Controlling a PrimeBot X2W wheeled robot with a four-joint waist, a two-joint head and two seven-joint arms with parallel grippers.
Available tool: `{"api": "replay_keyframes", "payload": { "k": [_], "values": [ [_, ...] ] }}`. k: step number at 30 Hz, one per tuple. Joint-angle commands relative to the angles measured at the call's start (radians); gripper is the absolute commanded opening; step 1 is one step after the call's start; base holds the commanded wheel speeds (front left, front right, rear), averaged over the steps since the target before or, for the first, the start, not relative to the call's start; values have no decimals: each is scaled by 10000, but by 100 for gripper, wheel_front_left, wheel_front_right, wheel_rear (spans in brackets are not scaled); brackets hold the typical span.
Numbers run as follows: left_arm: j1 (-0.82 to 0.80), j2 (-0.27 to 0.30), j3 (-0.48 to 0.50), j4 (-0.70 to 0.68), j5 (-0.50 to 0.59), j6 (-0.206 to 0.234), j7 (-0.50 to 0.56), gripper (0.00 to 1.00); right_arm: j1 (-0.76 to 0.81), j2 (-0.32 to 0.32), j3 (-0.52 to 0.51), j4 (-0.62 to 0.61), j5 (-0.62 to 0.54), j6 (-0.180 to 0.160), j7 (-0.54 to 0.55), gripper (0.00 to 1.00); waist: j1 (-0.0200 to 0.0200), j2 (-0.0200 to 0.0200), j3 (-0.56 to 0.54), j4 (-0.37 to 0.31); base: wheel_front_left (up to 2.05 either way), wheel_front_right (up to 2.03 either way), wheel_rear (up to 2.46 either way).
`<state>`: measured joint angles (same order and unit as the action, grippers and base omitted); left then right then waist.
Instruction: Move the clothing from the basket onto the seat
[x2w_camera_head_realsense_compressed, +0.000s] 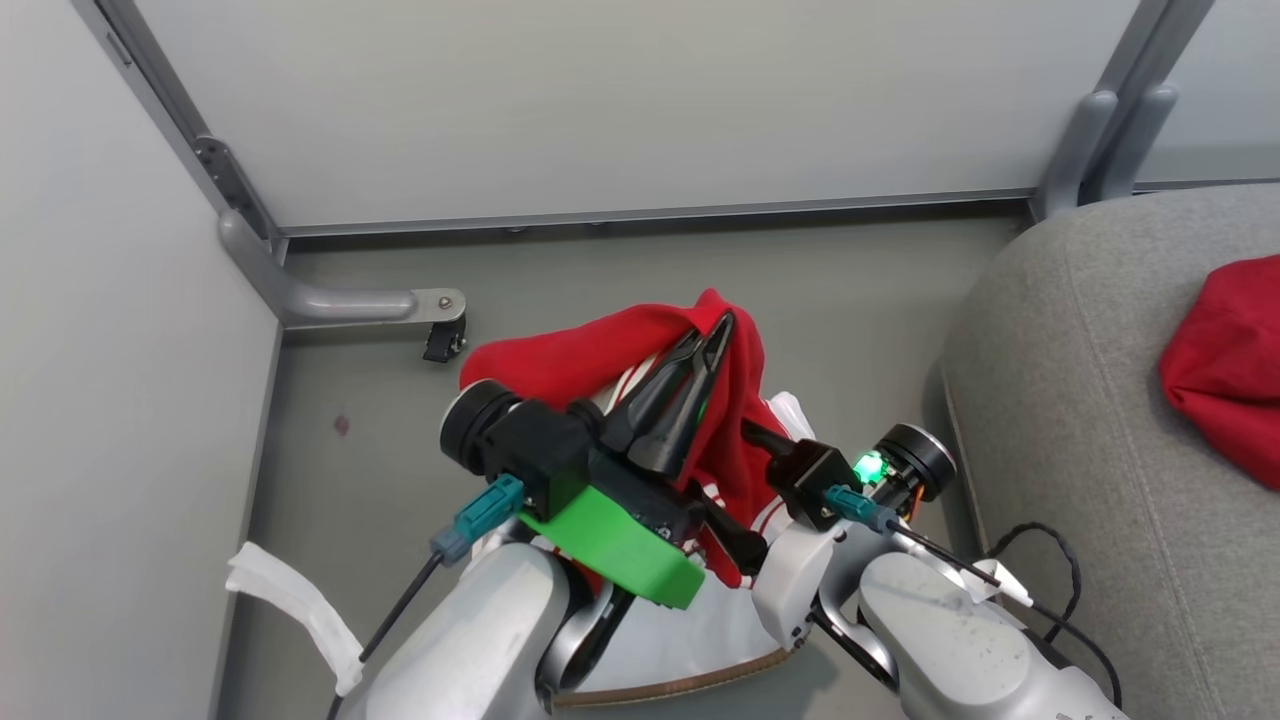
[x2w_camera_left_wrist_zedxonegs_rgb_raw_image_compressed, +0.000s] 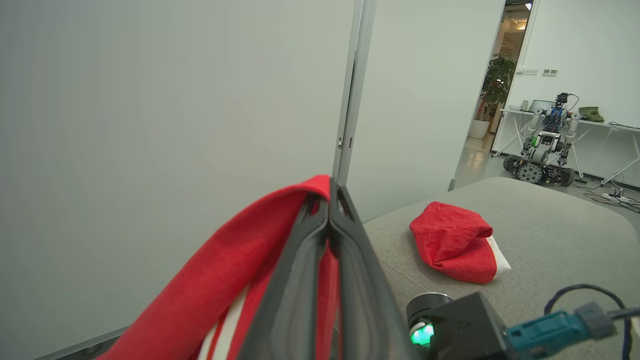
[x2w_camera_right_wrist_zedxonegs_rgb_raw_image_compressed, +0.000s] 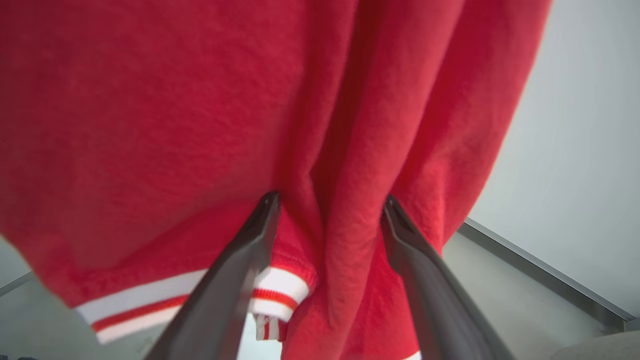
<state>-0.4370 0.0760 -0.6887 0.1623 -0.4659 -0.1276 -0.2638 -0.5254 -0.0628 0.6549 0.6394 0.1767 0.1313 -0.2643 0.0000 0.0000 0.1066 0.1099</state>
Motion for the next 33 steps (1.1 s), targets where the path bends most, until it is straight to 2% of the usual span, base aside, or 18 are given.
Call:
{"api": "replay_keyframes", "payload": {
  "k": [1,3,4,5,11,20,21,23,33],
  "values": [
    [-227,-54,-69,-72,-82,-44,-11,0,8,7,-109,127,-69,-11,-2,100,0,0,53,132,0,0,0],
    [-299,-68,-163,-66,-85,-44,-11,0,73,36,-227,329,-73,-11,-2,100,0,0,76,228,0,0,0],
    [-340,-76,-203,-60,-100,-44,-11,0,105,57,-248,409,-36,-11,-2,44,0,0,83,270,0,0,0],
    [-383,-88,-245,-48,-125,-44,-11,0,121,79,-266,476,-24,-11,-2,0,0,0,89,312,0,0,0],
    [-341,-108,-174,86,-182,-44,-11,0,213,98,-430,529,306,-11,-2,0,0,0,121,456,0,0,0],
    [93,6,612,519,27,-44,-10,0,1025,101,-1579,-598,490,-11,-3,0,0,0,132,123,0,0,0],
    [168,19,738,592,91,-44,-10,36,1170,95,-1781,-842,535,-11,-3,0,0,0,134,35,0,0,0],
    [322,25,943,802,141,-44,-8,100,1427,96,-2137,-1326,599,-11,-3,0,0,0,154,-145,0,0,0],
    [796,175,1666,1499,491,-44,-10,100,2315,100,-3372,-3499,987,-11,-3,0,0,0,347,-1742,0,0,0]
  ]
}}
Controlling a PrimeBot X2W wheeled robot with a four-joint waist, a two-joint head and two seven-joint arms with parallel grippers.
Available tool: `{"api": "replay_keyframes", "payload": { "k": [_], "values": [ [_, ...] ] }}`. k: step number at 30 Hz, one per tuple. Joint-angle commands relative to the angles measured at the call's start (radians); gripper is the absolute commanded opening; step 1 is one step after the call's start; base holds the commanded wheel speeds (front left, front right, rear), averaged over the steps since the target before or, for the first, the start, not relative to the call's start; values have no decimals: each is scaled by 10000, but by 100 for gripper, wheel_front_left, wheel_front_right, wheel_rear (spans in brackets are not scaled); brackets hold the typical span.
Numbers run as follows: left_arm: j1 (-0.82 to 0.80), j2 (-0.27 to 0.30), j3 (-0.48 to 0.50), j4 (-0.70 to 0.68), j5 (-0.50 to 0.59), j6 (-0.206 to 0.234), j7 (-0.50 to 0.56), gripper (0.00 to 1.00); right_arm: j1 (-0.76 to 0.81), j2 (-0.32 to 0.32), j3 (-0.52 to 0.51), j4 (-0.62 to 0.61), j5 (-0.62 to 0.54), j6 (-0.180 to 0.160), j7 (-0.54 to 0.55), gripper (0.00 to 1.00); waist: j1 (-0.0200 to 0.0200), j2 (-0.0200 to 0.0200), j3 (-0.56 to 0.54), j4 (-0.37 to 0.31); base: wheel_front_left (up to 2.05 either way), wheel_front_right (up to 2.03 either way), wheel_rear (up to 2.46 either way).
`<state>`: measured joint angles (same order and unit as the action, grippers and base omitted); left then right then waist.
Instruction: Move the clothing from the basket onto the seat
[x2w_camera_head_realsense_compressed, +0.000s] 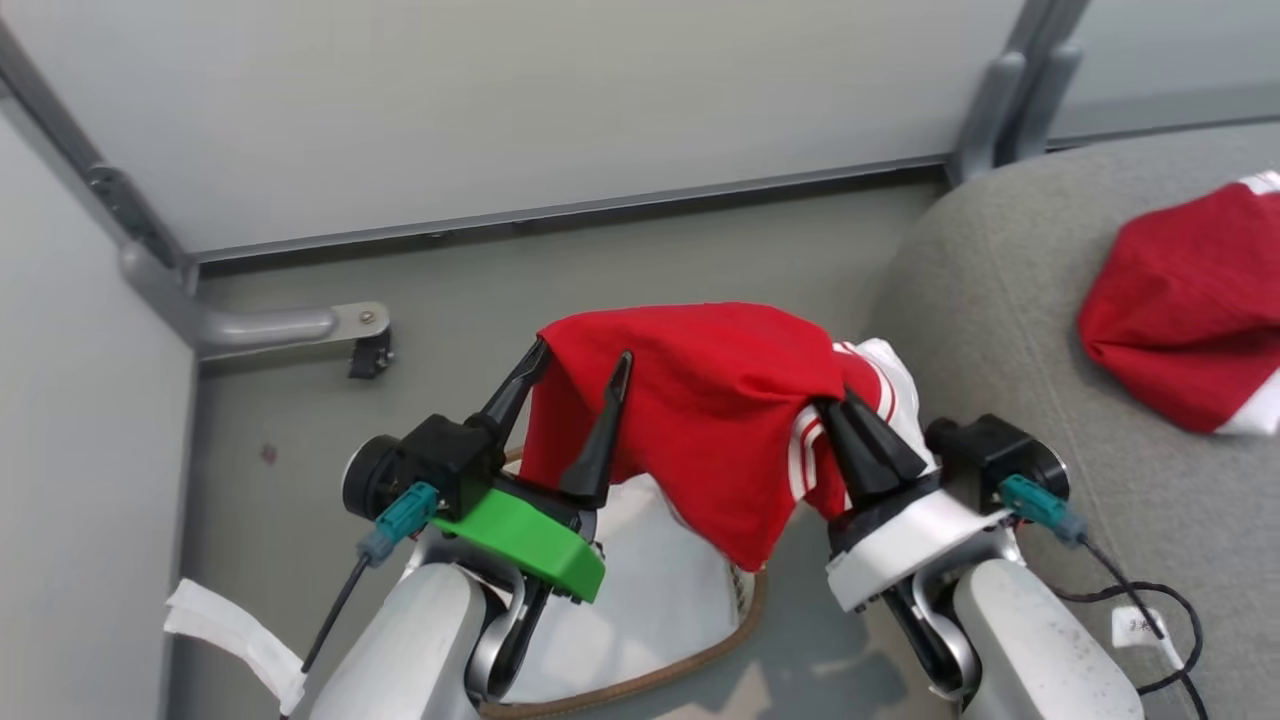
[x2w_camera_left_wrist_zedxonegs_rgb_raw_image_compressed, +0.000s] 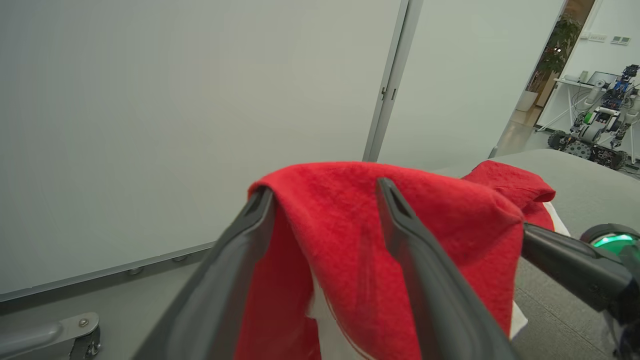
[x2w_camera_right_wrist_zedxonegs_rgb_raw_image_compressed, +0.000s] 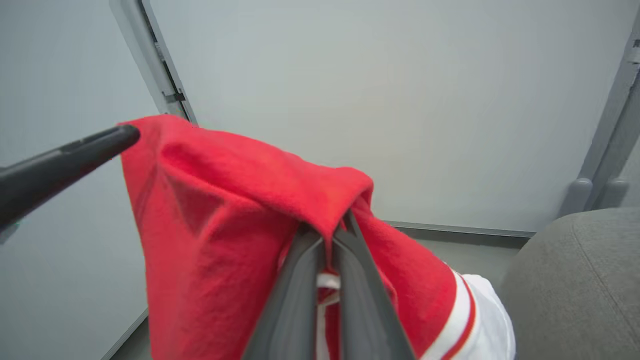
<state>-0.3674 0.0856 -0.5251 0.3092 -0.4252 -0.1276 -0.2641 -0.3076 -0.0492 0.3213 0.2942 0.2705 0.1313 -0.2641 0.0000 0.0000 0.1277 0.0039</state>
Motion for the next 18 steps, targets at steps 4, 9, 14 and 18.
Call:
{"api": "replay_keyframes", "payload": {
  "k": [4,9,14,18],
  "values": [
    [244,147,162,182,196,-44,-6,100,244,-35,-354,-656,253,-11,-5,0,0,0,317,-1594,0,0,0],
    [287,228,214,370,262,-45,-4,100,369,-30,-638,-1189,356,-11,-5,0,0,0,520,-2831,0,0,0],
    [293,386,282,425,279,-45,-4,100,460,-28,-725,-1558,551,-11,-5,0,0,0,697,-3992,0,0,0],
    [260,535,237,493,311,-45,-4,100,538,-26,-895,-1892,763,-11,-5,0,0,0,861,-5043,0,0,0]
  ]
}}
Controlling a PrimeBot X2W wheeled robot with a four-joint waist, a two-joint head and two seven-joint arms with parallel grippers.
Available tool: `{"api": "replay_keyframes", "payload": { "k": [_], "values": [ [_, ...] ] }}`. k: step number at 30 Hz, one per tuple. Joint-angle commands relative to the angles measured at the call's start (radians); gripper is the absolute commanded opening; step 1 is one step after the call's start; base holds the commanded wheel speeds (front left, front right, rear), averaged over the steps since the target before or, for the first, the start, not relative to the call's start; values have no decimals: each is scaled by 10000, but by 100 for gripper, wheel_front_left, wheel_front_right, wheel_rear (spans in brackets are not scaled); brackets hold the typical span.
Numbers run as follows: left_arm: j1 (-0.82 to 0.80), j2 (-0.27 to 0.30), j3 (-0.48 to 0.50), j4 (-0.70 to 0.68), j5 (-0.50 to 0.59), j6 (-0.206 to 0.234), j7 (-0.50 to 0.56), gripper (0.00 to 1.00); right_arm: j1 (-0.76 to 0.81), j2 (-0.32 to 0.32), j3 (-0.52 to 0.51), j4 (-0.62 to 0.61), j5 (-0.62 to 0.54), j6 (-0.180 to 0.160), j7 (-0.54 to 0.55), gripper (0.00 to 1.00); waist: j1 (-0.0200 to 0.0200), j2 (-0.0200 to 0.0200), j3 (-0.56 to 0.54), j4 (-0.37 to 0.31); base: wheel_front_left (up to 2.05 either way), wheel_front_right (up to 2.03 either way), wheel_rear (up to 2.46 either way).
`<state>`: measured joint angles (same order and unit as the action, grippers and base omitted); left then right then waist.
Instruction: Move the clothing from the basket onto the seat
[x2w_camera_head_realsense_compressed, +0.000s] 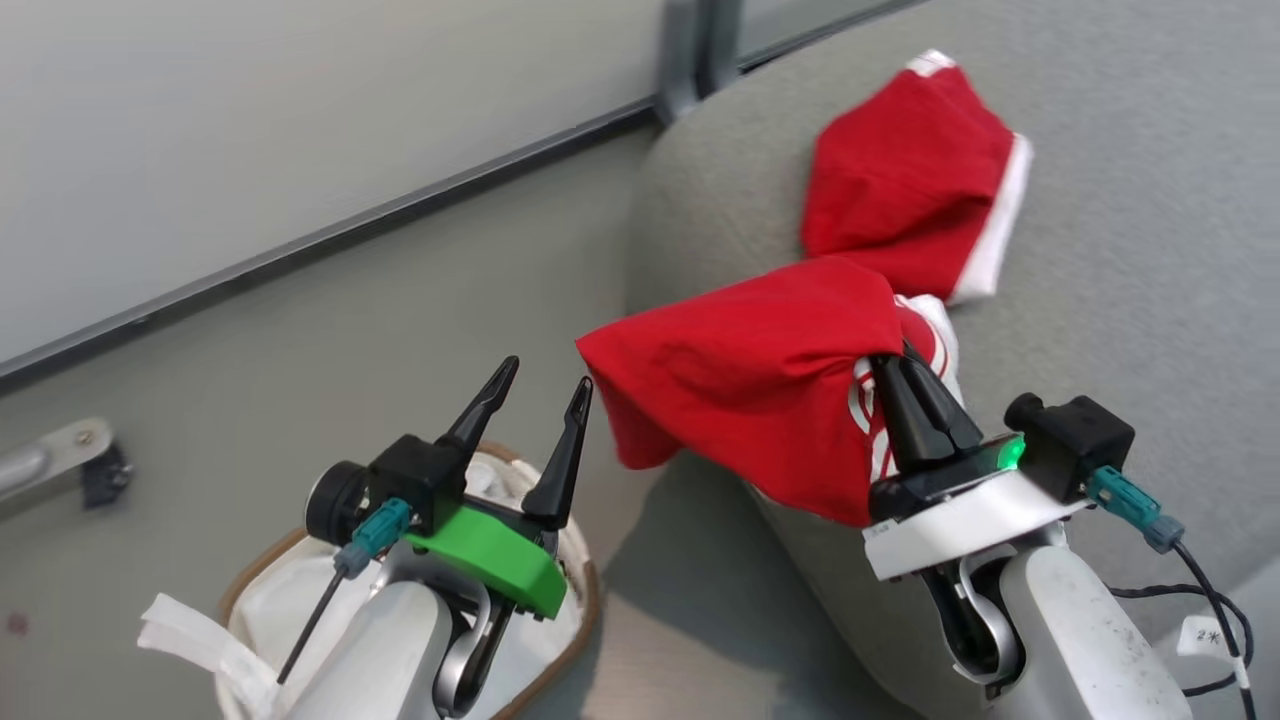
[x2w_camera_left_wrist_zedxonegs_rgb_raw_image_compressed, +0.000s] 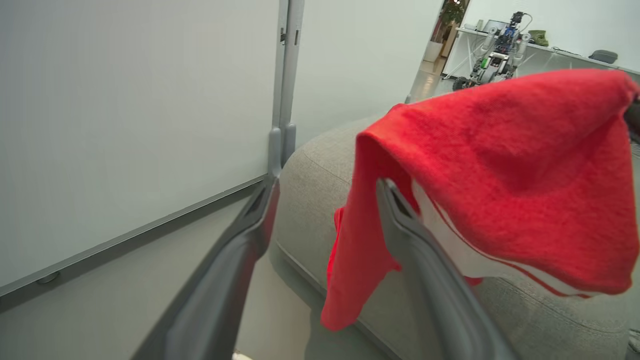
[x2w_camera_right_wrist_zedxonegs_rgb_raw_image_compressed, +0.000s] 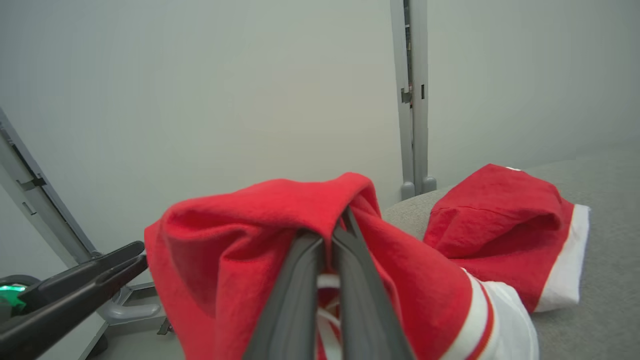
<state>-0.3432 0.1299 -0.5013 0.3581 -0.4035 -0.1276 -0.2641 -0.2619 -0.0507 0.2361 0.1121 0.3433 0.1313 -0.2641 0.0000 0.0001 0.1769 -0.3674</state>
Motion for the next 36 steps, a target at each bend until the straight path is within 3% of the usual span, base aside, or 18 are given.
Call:
{"api": "replay_keyframes", "payload": {
  "k": [1,8,15,18,23,29,36],
  "values": [
    [1,105,-37,15,103,-45,-4,100,106,-8,-109,-134,66,-11,-5,0,0,-1,407,-1465,0,0,0],
    [-475,143,-861,250,-182,-45,-4,100,192,-15,-1548,-861,-24,-11,-5,0,0,-1,697,-1688,0,0,0],
    [-865,454,-1269,229,-307,-45,-4,100,-1190,-19,-2750,-1356,-1260,-8,-5,0,0,-1,1290,-1741,0,0,0],
    [-978,672,-1307,174,-312,-45,-6,100,-2192,-415,-2820,-1271,-1682,-9,-5,0,0,-1,1635,-1734,0,0,0],
    [-1205,1092,-1228,-12,-155,-45,-4,100,-4324,-1267,-2862,-641,-2010,-9,-5,0,0,-1,2409,-1672,0,0,0],
    [-1896,1363,-1604,-354,-55,-45,-4,100,-6342,-2112,-3511,566,-2562,-11,-3,0,0,-1,3523,-920,0,0,0],
    [-2841,1512,-2075,-720,-43,-45,-6,100,-7393,-2235,-4142,2432,-3393,-11,-5,0,0,-1,4600,-141,0,0,0]
  ]
}}
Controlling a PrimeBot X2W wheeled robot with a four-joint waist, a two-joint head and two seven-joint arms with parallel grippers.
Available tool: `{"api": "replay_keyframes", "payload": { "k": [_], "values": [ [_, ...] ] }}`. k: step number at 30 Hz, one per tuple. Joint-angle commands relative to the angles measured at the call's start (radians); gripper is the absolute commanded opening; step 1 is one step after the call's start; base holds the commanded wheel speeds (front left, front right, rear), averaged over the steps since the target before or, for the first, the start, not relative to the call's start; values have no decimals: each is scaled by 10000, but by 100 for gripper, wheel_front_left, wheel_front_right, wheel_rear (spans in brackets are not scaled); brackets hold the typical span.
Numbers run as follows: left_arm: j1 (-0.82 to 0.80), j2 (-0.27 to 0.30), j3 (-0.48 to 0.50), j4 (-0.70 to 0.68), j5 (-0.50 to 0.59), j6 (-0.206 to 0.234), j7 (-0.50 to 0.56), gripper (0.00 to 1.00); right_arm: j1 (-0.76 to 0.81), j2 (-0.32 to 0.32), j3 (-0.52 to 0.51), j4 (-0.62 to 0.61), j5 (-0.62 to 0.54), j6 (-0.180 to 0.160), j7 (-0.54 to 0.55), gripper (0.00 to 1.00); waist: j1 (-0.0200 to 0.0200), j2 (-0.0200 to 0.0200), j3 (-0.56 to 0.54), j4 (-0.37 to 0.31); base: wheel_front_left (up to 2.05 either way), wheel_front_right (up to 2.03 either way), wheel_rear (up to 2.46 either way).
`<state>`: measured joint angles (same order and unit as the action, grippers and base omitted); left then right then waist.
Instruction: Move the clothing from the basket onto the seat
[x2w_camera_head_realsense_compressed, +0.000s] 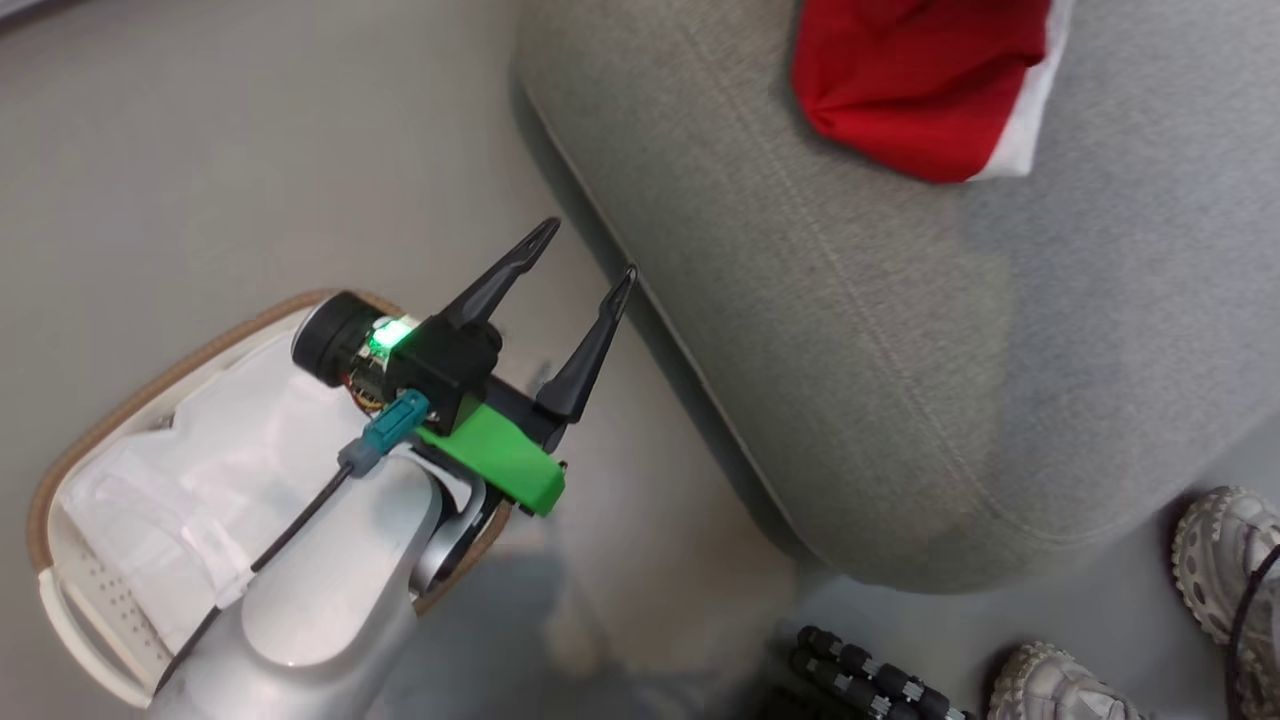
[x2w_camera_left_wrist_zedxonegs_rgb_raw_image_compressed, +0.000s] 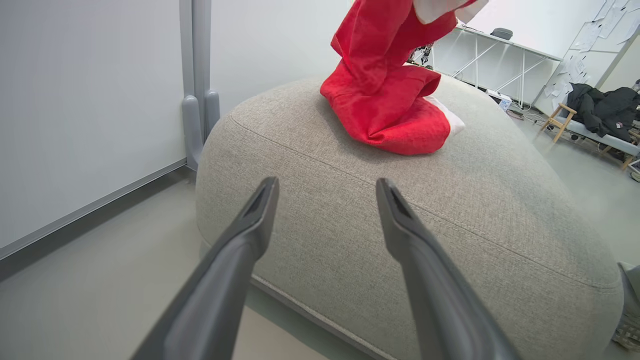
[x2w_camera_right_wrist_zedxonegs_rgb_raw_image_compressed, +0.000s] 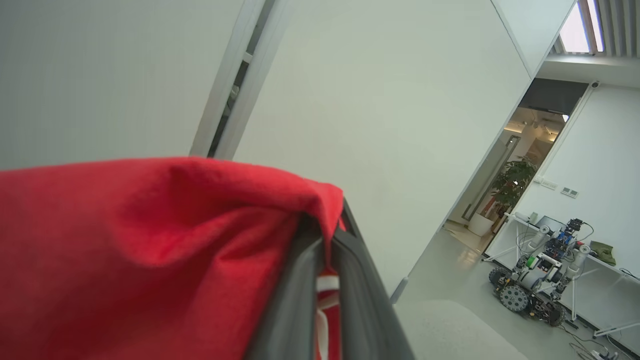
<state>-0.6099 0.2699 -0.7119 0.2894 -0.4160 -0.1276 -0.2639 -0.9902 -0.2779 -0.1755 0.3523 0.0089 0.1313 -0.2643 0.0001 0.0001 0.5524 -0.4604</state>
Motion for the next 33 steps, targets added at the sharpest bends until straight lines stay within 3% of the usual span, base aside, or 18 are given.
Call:
{"api": "replay_keyframes", "payload": {
  "k": [1,8,15,16,17,18,19,23,33],
  "values": [
    [-304,129,-40,-85,69,-45,-8,100,-135,120,-101,364,-212,-11,-1,0,-1,-1,962,882,0,0,0],
    [-720,61,-162,-144,-20,-45,-8,100,574,782,-443,2171,-811,-12,-1,0,-1,-1,1256,1232,0,0,0],
    [-506,-174,-116,-112,-108,-45,-8,100,1786,1093,-1491,2544,-640,-12,-1,0,-1,-1,789,1335,0,0,0],
    [-410,-232,-103,-94,-128,-45,-8,100,1999,1113,-1604,2488,-618,-12,-1,18,-1,-1,644,1346,0,0,0],
    [-337,-267,-89,-76,-126,-45,-8,100,2175,1139,-1678,2421,-613,-12,-3,49,-1,-1,516,1353,0,0,0],
    [-261,-305,-60,-52,-135,-45,-8,100,2410,1161,-1758,2338,-597,-11,-1,96,-1,-1,370,1356,0,0,0],
    [-212,-335,-30,-36,-141,-45,-8,100,2596,1195,-1803,2275,-565,-11,-1,100,-1,-1,239,1353,0,0,0],
    [103,-530,118,63,-155,-45,-8,100,3330,1342,-1727,1919,-337,-11,-3,100,-1,-1,-359,1348,0,0,0],
    [1311,-1034,951,544,34,-45,-8,100,4904,1342,-360,829,280,-11,-1,100,-1,-1,-1970,1673,0,0,0]
  ]
}}
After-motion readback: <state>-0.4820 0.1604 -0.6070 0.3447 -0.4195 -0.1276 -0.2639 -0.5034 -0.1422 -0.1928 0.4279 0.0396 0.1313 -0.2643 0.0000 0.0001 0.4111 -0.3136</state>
